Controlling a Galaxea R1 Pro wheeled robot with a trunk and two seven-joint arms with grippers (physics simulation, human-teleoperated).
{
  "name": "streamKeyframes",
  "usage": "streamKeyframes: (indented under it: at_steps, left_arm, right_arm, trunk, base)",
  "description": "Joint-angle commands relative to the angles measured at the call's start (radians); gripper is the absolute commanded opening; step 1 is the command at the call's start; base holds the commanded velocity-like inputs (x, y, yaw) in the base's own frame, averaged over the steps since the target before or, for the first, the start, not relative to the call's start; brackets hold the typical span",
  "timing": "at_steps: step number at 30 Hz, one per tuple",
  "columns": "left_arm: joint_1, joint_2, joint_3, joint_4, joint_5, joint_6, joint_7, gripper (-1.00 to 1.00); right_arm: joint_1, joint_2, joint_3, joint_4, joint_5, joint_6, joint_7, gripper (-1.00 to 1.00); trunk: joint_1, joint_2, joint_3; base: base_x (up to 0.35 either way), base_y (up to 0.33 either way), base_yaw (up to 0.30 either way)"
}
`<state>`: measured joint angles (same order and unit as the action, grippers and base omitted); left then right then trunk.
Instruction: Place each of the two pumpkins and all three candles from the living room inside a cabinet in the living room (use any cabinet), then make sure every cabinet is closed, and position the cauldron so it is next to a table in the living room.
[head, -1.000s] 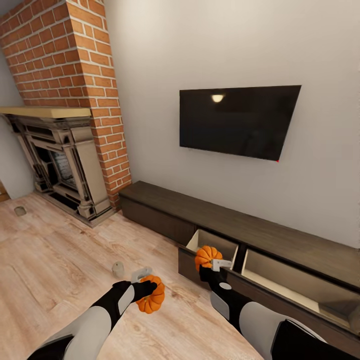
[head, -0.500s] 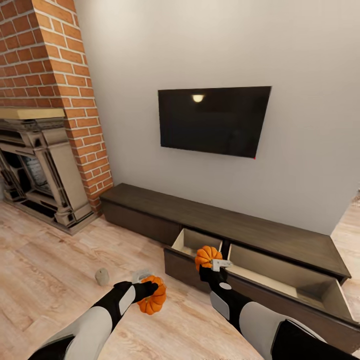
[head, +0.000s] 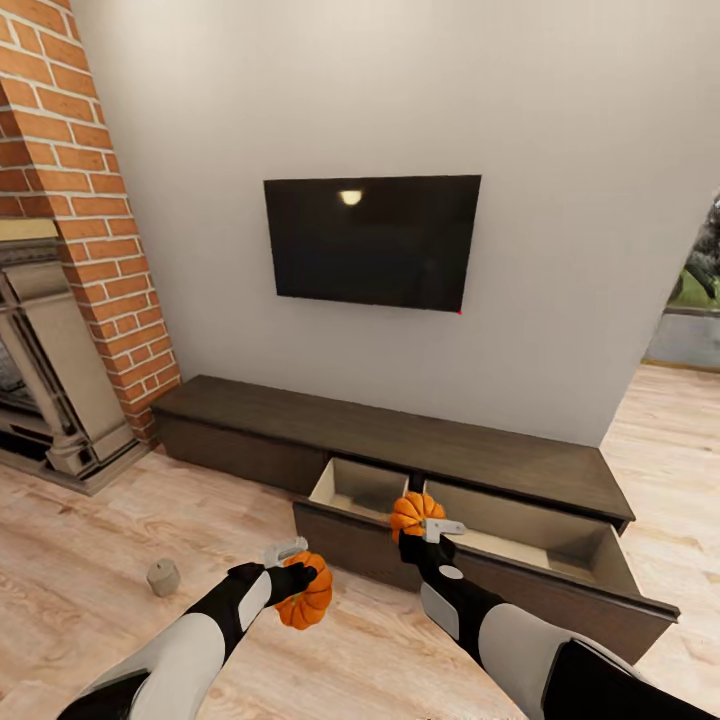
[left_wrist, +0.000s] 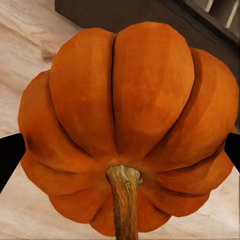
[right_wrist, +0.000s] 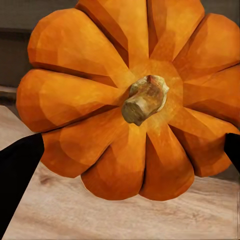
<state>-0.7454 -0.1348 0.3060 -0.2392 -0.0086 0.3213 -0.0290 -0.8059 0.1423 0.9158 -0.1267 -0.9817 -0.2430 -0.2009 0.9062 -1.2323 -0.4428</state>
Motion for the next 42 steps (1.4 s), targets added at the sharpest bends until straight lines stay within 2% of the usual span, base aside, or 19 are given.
streamKeyframes:
  at_steps: [1, 42]
  left_arm:
    - [0.0, -0.001, 0.006, -0.003, 0.001, 0.007, -0.003, -1.0]
    - [0.0, -0.002, 0.006, -0.003, 0.001, 0.007, -0.003, -1.0]
  right_arm:
    - [-0.001, 0.0, 0.011, -0.001, -0.004, -0.002, -0.003, -1.0]
    - [-0.001, 0.0, 0.011, -0.001, -0.004, -0.002, -0.003, -1.0]
  trunk:
    - [0.0, -0.001, -0.001]
    - [0.0, -0.001, 0.017]
  base:
    - [0.0, 0.0, -0.272]
    - [0.0, 0.0, -0.272]
